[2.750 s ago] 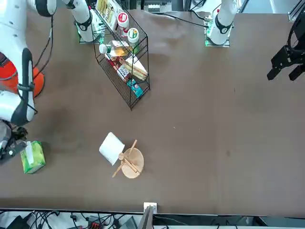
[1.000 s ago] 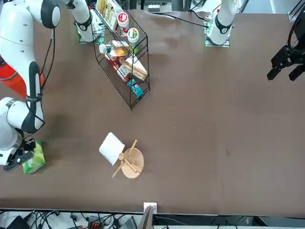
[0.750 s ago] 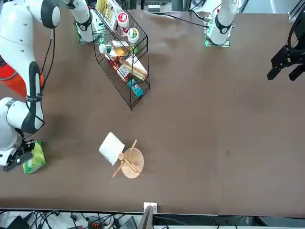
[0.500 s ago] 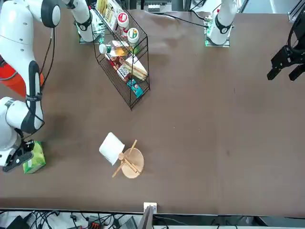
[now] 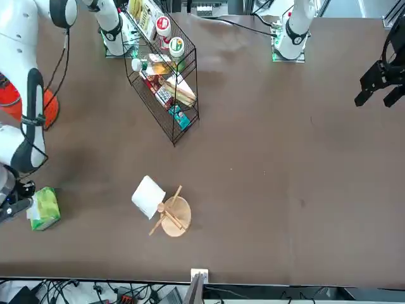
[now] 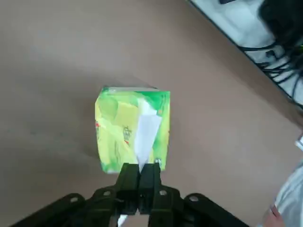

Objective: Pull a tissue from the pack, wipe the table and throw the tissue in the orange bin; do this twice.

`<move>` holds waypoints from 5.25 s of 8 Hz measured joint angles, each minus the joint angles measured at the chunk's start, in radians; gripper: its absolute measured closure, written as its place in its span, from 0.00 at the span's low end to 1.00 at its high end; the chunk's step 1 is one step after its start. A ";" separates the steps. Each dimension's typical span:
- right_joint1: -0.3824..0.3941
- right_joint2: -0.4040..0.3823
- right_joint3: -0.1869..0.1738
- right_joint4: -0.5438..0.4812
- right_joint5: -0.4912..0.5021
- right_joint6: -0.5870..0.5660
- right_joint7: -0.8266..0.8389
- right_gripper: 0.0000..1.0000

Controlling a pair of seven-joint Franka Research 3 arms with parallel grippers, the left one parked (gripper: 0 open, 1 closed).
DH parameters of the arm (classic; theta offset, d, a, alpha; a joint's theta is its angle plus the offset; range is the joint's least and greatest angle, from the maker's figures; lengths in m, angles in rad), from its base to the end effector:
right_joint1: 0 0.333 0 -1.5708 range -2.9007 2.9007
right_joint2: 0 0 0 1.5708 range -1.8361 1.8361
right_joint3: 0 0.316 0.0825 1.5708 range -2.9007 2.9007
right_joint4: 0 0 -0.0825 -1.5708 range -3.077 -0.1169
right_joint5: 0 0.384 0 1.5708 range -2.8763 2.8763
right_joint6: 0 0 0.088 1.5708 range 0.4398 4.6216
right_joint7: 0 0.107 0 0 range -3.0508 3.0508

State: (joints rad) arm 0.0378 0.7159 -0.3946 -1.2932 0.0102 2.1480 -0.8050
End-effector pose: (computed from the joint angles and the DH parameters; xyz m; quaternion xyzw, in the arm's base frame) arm 0.7292 -0.1904 0.3637 0.9505 0.2715 0.0138 0.1503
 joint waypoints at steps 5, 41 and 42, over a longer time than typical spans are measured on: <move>0.099 -0.217 0.008 -0.010 0.003 -0.425 0.334 0.98; 0.663 -0.366 0.020 -1.019 0.382 0.321 1.464 0.96; 0.662 -0.366 0.019 -1.015 0.382 0.320 1.461 0.96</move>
State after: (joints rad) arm 0.7003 0.3503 -0.3753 -2.3085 0.3918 2.4678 0.6565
